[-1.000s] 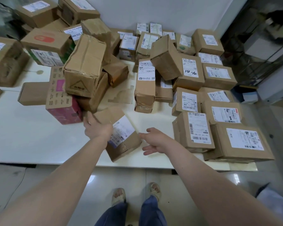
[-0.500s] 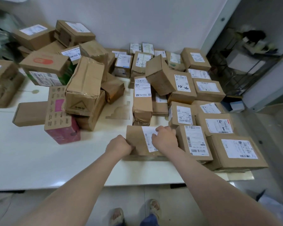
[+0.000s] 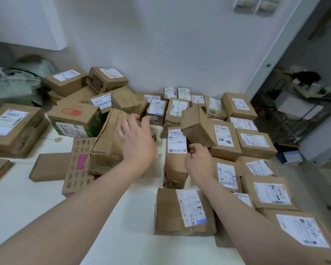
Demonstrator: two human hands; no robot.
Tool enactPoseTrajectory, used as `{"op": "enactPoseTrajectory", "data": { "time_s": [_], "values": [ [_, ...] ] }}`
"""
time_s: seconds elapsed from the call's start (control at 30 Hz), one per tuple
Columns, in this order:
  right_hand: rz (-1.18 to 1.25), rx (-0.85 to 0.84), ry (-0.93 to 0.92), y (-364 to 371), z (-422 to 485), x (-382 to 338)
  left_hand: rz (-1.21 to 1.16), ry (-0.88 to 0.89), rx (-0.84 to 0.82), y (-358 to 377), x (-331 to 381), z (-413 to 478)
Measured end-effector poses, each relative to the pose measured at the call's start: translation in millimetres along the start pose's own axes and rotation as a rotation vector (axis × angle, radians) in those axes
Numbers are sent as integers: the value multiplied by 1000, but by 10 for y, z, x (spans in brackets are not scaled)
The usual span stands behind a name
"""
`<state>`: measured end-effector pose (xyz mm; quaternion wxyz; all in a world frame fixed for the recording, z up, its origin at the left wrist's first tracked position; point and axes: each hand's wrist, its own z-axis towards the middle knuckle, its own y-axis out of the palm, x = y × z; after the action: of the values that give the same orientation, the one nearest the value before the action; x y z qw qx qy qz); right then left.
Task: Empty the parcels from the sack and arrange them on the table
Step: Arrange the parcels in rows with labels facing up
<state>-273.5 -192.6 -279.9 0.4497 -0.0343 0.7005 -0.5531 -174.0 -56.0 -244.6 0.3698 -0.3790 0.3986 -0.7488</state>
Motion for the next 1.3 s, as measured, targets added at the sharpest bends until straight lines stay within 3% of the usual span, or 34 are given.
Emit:
{"op": "enactPoseTrajectory", "data": {
  "time_s": [0.13, 0.27, 0.43, 0.6, 0.73, 0.83, 0.9, 1.0, 1.17, 1.23, 1.3],
  "values": [
    [8, 100, 4, -77, 484, -89, 121, 18, -108, 139, 66, 351],
    [-194, 147, -52, -211, 1022, -89, 254, 57, -225, 334, 139, 743],
    [-397, -295, -208, -438, 1778, -67, 321, 164, -355, 627, 246, 1070],
    [-507, -548, -227, -389, 2179, -113, 289, 160, -449, 813, 349, 1213],
    [-475, -474, -281, -325, 2165, -105, 214, 152, -455, 876, 358, 1264],
    [-494, -352, -319, -437, 2102, -248, -9, 89, -411, 867, 381, 1331],
    [-399, -231, -357, -576, 2032, -411, -245, 7, -417, 821, 413, 1352],
    [-69, -82, -377, -776, 1883, -656, -592, -185, -488, 716, 453, 1417],
    [428, -186, -259, -799, 1395, -887, -1254, -767, -714, 346, 312, 1535],
    [616, -204, -155, -690, 1197, -950, -1344, -742, -744, 167, 170, 1527],
    [975, -255, 50, -632, 1049, -1058, -1323, -613, -651, 76, -2, 1522]
  ]
}}
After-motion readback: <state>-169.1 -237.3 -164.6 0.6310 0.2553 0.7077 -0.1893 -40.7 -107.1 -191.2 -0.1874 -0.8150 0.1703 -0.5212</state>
